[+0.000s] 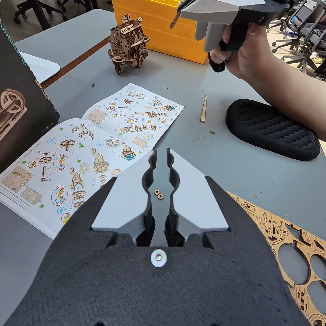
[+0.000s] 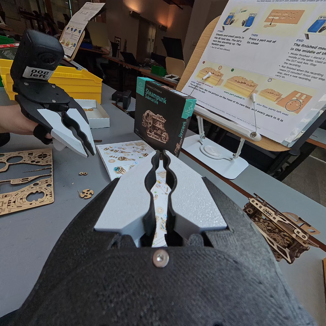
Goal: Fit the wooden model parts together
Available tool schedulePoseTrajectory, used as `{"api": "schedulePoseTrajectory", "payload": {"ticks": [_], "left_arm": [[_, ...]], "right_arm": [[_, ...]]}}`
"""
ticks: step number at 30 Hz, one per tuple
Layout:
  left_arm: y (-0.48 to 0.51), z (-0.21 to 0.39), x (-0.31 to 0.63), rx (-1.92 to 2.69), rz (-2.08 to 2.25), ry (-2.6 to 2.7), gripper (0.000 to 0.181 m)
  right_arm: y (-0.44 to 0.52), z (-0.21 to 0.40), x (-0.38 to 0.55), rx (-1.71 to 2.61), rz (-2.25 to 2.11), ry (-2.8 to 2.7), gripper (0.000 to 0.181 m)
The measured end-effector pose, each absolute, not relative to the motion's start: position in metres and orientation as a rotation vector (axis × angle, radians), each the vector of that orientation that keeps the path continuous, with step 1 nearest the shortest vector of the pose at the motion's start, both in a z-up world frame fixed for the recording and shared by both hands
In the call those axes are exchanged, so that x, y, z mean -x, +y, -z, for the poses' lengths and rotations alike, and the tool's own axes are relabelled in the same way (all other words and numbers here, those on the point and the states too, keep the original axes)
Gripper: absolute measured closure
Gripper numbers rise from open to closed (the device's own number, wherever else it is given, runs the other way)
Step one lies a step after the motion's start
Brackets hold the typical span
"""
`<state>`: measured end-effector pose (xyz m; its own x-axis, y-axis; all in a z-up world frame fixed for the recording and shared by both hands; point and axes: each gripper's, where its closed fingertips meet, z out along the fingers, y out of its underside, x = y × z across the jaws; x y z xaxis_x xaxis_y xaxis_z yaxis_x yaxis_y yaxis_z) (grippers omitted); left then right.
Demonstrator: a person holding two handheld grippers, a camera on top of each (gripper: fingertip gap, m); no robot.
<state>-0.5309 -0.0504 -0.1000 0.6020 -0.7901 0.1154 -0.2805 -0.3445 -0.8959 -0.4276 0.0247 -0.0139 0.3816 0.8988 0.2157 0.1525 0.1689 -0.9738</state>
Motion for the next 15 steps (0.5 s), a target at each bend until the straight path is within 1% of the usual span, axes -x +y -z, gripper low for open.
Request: {"api": "schedulePoseTrajectory", "payload": {"ticks": [9, 15], "left_arm": [[-0.05, 0.099, 0.533, 1.904, 0.709, 0.844, 0.172], [-0.051, 0.102, 0.531, 1.911, 0.715, 0.856, 0.172]], "right_arm": [[0.017, 0.019, 0.434, 1.32, -0.782, -1.115, 0.179], [-0.003, 0.036, 0.45, 1.371, -0.982, -1.223, 0.18]]}}
